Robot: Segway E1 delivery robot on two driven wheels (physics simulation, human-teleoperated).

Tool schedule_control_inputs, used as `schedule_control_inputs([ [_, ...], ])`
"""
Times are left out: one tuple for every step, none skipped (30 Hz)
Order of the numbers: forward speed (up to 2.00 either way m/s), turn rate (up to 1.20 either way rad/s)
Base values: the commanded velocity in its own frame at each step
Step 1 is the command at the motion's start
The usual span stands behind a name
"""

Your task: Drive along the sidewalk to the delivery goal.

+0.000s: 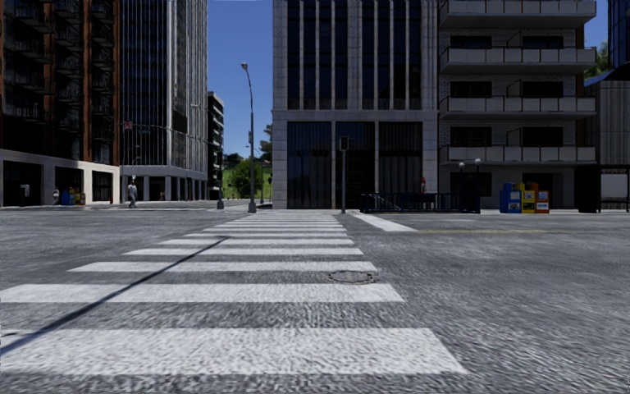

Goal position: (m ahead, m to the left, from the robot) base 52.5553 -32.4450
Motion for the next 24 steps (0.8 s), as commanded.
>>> schedule_control_inputs([
  [1.64, 0.00],
  [1.64, 0.00],
  [1.64, 0.00],
  [1.64, 0.00],
  [1.64, 0.00],
  [1.64, 0.00],
  [1.64, 0.00],
  [1.64, 0.00],
  [1.64, 0.00],
  [1.64, 0.00],
  [1.64, 0.00],
  [1.64, 0.00],
  [1.64, 0.00],
  [1.64, 0.00],
  [1.64, 0.00],
  [1.64, 0.00],
  [1.64, 0.00],
  [1.64, 0.00],
  [1.64, 0.00],
  [1.64, 0.00],
  [1.64, 0.00],
  [1.64, 0.00],
  [1.64, 0.00],
  [1.64, 0.00],
])
